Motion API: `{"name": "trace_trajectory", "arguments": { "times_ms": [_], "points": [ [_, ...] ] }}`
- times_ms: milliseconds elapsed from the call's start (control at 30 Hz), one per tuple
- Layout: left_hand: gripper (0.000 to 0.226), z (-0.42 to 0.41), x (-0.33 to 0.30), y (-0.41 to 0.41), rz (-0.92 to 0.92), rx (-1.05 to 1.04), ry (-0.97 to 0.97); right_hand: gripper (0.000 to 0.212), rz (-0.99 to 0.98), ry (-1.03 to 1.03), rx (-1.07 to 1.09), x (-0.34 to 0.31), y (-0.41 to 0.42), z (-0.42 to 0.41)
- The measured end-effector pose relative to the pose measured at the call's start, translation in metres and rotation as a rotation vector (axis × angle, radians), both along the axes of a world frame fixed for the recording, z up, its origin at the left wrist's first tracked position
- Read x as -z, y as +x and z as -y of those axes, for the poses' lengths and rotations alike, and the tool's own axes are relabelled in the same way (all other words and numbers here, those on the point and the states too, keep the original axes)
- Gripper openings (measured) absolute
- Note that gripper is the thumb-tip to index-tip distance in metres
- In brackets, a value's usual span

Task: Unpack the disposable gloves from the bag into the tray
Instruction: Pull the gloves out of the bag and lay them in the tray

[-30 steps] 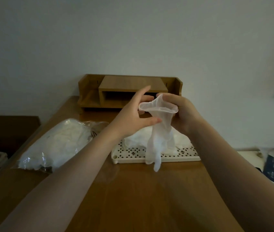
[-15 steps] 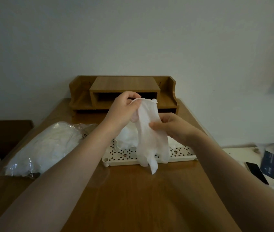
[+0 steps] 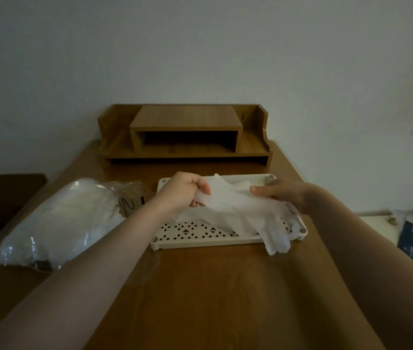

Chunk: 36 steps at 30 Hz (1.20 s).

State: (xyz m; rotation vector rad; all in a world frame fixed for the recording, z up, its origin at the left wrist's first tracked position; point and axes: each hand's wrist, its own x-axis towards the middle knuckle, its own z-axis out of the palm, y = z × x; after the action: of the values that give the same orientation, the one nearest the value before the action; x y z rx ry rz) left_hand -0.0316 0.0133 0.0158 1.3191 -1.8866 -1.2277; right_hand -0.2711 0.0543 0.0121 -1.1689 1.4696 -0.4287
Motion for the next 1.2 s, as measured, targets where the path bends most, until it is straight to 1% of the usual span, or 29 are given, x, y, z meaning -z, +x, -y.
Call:
{"name": "trace_trajectory", "arguments": {
  "times_ms": [33, 67, 167, 200, 267, 300, 333, 400, 433, 467, 533, 567, 633, 700, 733, 833, 1000, 1067, 1100, 1133, 1167, 1200],
  "points": [
    [0.037, 0.001, 0.004, -0.002, 0.024, -0.005, -0.011, 0.089, 0.024, 0.058, -0.028, 0.007, -0.007, 0.004],
    [0.036, 0.003, 0.007, -0.005, 0.044, -0.013, -0.021, 0.086, 0.057, 0.097, -0.059, 0.013, -0.013, 0.007],
    [0.036, 0.011, 0.012, -0.006, 0.094, -0.034, -0.04, 0.053, 0.261, 0.082, -0.141, 0.02, -0.024, 0.007],
    [0.037, 0.015, 0.014, -0.007, 0.101, -0.029, -0.039, 0.051, 0.331, 0.061, -0.139, 0.021, -0.028, 0.008],
    [0.04, 0.019, 0.017, -0.006, 0.098, 0.003, -0.039, 0.06, 0.463, 0.029, -0.095, 0.022, -0.033, 0.008],
    [0.041, 0.02, 0.019, -0.006, 0.096, 0.017, -0.043, 0.059, 0.515, 0.016, -0.078, 0.021, -0.036, 0.01],
    [0.041, 0.022, 0.021, -0.007, 0.094, 0.025, -0.047, 0.052, 0.531, -0.002, -0.077, 0.018, -0.038, 0.013],
    [0.036, 0.025, 0.025, -0.008, 0.083, 0.021, -0.073, 0.032, 0.459, -0.022, -0.088, 0.009, -0.04, 0.017],
    [0.033, 0.027, 0.027, -0.01, 0.082, 0.011, -0.082, 0.026, 0.384, -0.01, -0.065, 0.004, -0.04, 0.022],
    [0.03, 0.028, 0.03, -0.011, 0.087, -0.001, -0.092, 0.024, 0.252, -0.012, -0.021, 0.0, -0.04, 0.026],
    [0.026, 0.032, 0.033, -0.014, 0.115, -0.031, -0.117, 0.017, -0.076, -0.033, 0.065, 0.002, -0.04, 0.04],
    [0.024, 0.033, 0.035, -0.015, 0.138, -0.048, -0.135, 0.016, -0.196, -0.033, 0.089, 0.005, -0.037, 0.045],
    [0.024, 0.035, 0.037, -0.015, 0.203, -0.076, -0.171, 0.014, -0.369, -0.048, 0.072, 0.012, -0.029, 0.053],
    [0.029, 0.037, 0.042, -0.012, 0.293, -0.085, -0.198, 0.013, -0.516, -0.126, 0.057, 0.016, -0.019, 0.055],
    [0.034, 0.038, 0.045, -0.01, 0.343, -0.084, -0.211, 0.014, -0.557, -0.183, 0.084, 0.019, -0.016, 0.057],
    [0.047, 0.041, 0.052, -0.005, 0.446, -0.075, -0.237, 0.017, -0.582, -0.333, 0.181, 0.025, -0.01, 0.06],
    [0.058, 0.043, 0.052, 0.001, 0.52, -0.063, -0.183, 0.024, -0.771, -0.402, 0.178, 0.032, -0.005, 0.066],
    [0.06, 0.043, 0.05, 0.002, 0.62, -0.034, -0.216, 0.028, -0.871, -0.527, 0.189, 0.034, 0.0, 0.062],
    [0.061, 0.042, 0.05, 0.003, 0.674, -0.015, -0.247, 0.027, -0.876, -0.64, 0.161, 0.033, 0.005, 0.057],
    [0.06, 0.041, 0.049, 0.003, 0.717, -0.005, -0.281, 0.022, -0.839, -0.754, 0.087, 0.031, 0.011, 0.051],
    [0.057, 0.039, 0.049, 0.002, 0.755, -0.006, -0.33, 0.015, -0.783, -0.823, -0.034, 0.027, 0.018, 0.044],
    [0.054, 0.035, 0.048, 0.002, 0.786, -0.011, -0.404, 0.01, -0.747, -0.82, -0.177, 0.023, 0.026, 0.035]
  ]
}}
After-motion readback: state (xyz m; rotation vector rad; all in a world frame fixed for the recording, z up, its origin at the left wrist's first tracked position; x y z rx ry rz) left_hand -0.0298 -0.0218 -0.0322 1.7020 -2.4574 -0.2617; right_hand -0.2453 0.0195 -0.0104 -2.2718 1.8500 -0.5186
